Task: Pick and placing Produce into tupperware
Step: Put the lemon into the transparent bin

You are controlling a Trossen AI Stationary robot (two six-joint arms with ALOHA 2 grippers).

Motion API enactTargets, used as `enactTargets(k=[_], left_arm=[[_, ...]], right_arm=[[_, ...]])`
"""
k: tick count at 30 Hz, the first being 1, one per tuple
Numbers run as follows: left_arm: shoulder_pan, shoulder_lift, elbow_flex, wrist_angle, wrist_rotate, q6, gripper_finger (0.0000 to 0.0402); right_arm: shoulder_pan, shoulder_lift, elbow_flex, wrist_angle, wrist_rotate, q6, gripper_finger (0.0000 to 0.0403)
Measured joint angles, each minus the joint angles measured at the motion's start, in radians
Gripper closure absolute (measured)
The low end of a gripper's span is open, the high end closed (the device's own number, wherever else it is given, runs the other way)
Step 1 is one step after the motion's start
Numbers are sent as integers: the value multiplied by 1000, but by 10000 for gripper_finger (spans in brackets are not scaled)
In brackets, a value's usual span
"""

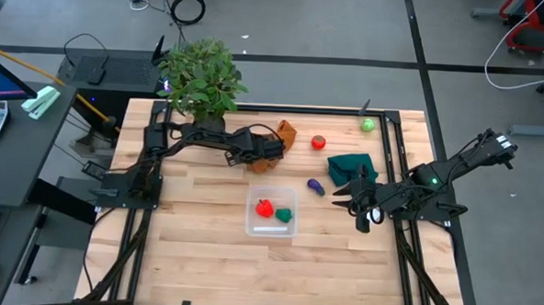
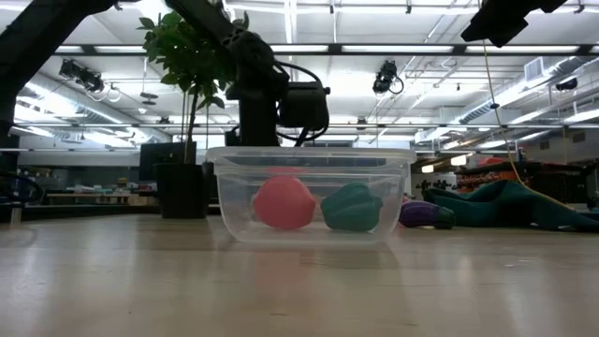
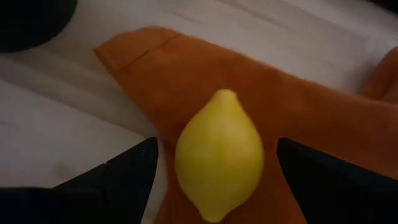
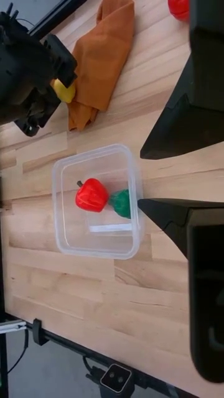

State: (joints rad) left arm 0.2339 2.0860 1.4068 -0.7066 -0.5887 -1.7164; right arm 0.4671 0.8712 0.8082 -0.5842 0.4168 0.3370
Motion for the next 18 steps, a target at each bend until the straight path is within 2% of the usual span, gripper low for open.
enactTargets(k=[9,18], left_arm=[[1,19,0,4,21,0,73],[1,19,0,6,19,-1,128]], right_arm=[[0,0,0,0,0,2,325],[0,0,0,-2,0,2,325]])
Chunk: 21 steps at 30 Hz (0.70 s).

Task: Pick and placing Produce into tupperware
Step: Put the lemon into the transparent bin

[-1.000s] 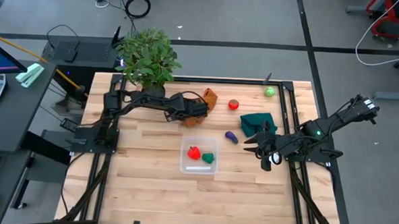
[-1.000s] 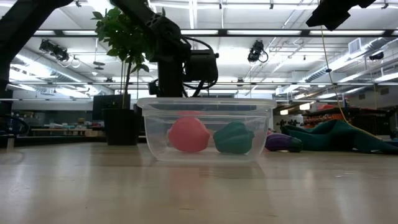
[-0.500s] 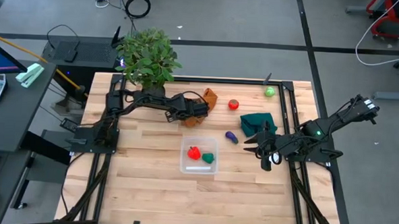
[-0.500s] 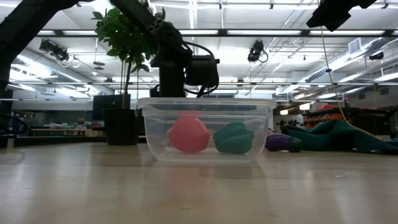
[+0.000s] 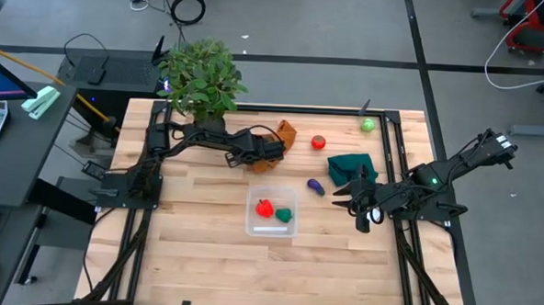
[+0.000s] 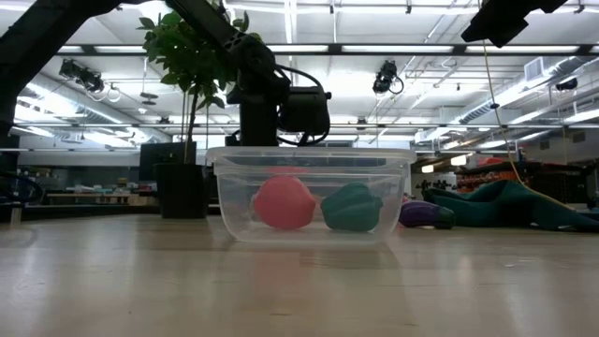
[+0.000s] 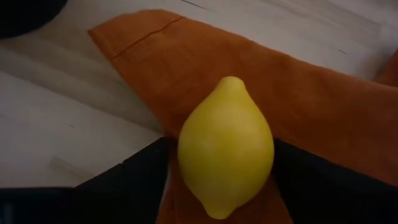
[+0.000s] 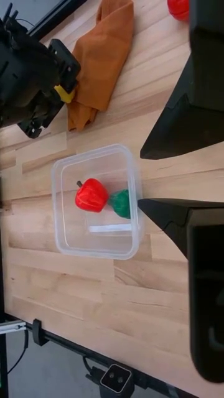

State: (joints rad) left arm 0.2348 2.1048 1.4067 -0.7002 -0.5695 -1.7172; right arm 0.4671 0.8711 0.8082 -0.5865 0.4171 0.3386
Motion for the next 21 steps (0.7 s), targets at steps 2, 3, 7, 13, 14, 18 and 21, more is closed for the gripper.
enactTargets(k=[2,3,7,13,14,18,21], left_arm=[[0,0,0,1,-2,0,145],[0,0,0,0,-4,0,154],[0,0,0,1,-11,0,185],[0,-1,0,1,-16,0,185],[0,-1,0,1,-18,0,178],[-10,-5,0,0,-21,1,168],[-26,-6,0,2,-26,-7,189]], right_arm=[[0,0,0,0,0,0,325],[0,0,0,0,0,0,325],[0,0,0,0,0,0,325],[0,0,0,0,0,0,325],[0,0,0,0,0,0,325],[0,0,0,0,0,0,325],[0,0,0,0,0,-1,325]])
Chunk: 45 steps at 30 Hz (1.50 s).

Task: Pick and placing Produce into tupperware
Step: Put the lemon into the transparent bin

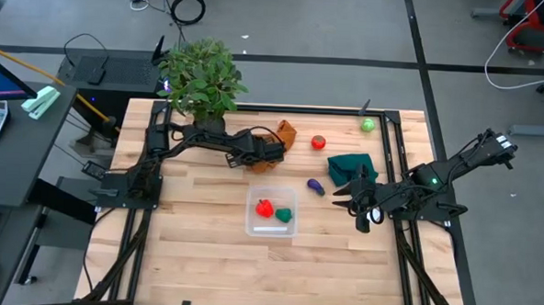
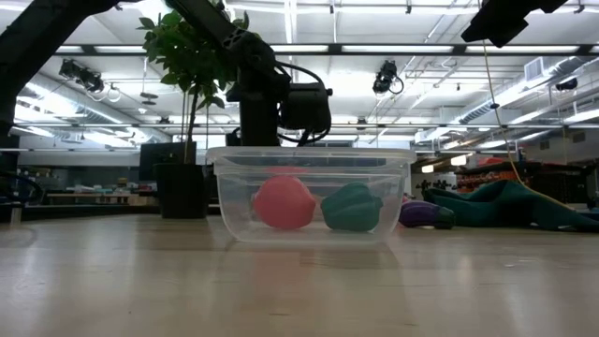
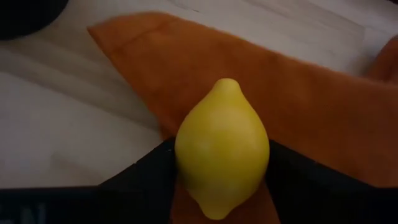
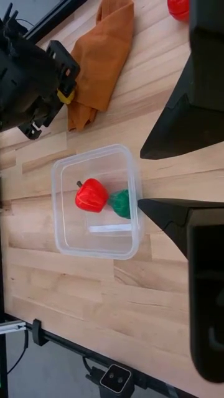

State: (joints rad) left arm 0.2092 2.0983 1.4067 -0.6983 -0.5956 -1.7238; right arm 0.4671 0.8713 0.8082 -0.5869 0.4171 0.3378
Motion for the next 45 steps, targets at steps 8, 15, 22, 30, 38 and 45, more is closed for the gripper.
enactTargets(k=[8,15,22,30,38,45], left_arm=[[-62,-11,0,32,-46,-35,191],[-103,-84,1,28,-157,-35,188],[-148,-185,1,78,-223,79,191],[-267,-292,1,136,-225,206,190],[-397,-343,2,153,-214,184,190],[-486,-336,2,219,-141,135,190]], right_arm=[[0,0,0,0,0,0,325],[0,0,0,-8,0,0,325],[0,0,0,-12,0,-1,325],[0,0,0,-23,0,0,325],[0,0,0,-30,0,-1,325],[0,0,0,-29,0,-1,325]])
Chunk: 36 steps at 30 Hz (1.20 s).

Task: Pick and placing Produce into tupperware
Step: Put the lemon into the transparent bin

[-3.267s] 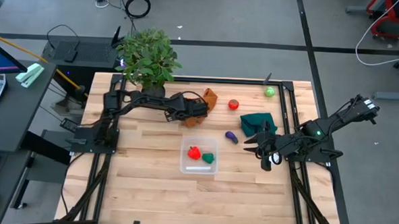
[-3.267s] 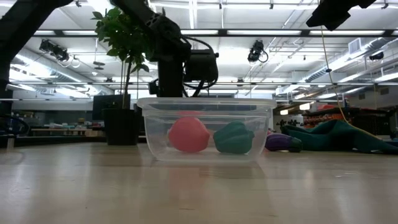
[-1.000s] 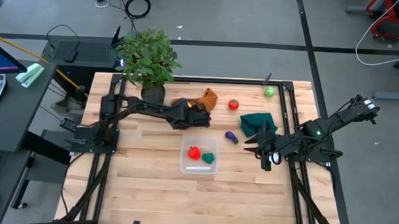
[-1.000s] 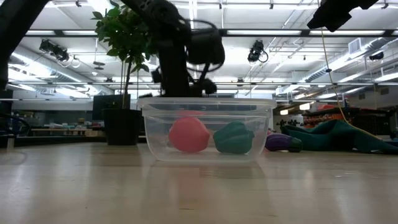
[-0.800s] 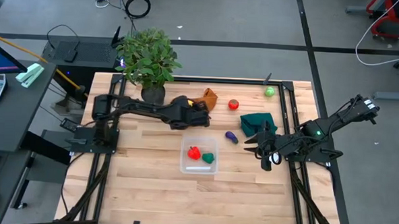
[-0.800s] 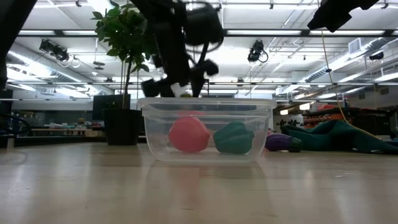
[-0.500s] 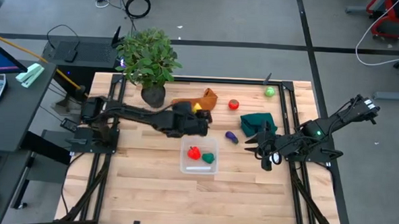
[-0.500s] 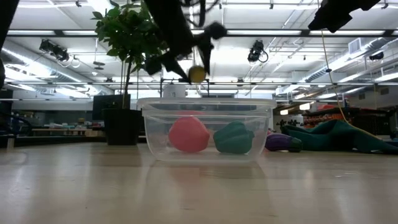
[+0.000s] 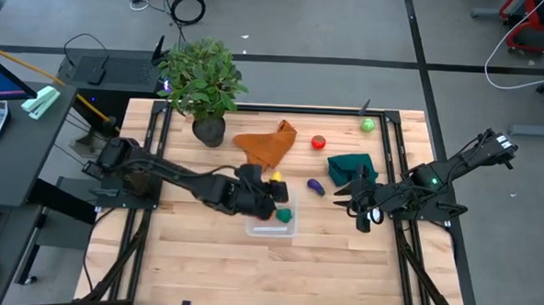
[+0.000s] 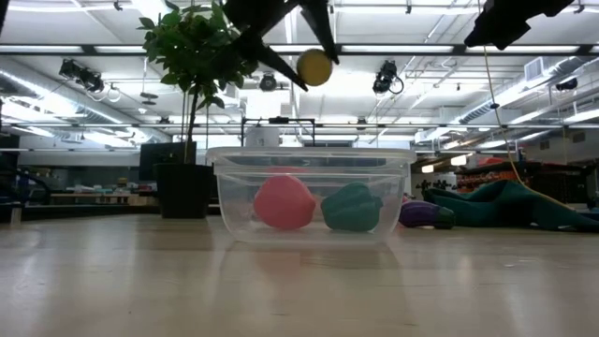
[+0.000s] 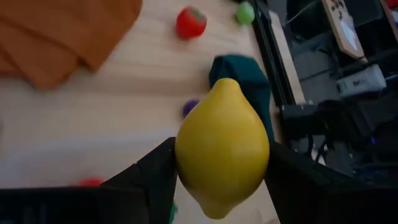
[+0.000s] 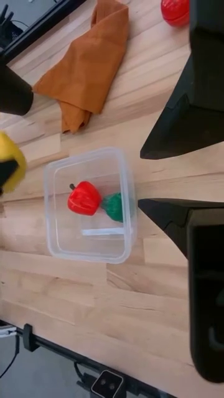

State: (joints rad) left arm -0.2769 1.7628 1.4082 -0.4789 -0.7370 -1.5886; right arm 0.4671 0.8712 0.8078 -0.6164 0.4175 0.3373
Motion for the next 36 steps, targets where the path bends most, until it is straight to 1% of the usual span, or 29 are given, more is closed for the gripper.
enactTargets(k=[5,9,12,17,20,25,32,36], left_arm=[[-35,1,0,-1,5,-24,189],[-34,1,0,-1,49,-12,190],[-26,1,0,8,88,27,190],[-7,1,0,60,188,109,190],[6,1,0,48,236,139,190],[36,2,0,34,258,179,190],[78,4,0,40,324,266,190],[98,4,0,40,343,307,190]], right_arm=[[0,0,0,1,0,0,325],[0,0,0,2,0,0,325],[0,0,0,3,0,1,325],[0,0,0,3,0,5,325],[0,0,0,3,0,10,325],[0,0,0,3,0,10,325],[0,0,0,3,0,13,325],[0,0,0,4,0,13,325]])
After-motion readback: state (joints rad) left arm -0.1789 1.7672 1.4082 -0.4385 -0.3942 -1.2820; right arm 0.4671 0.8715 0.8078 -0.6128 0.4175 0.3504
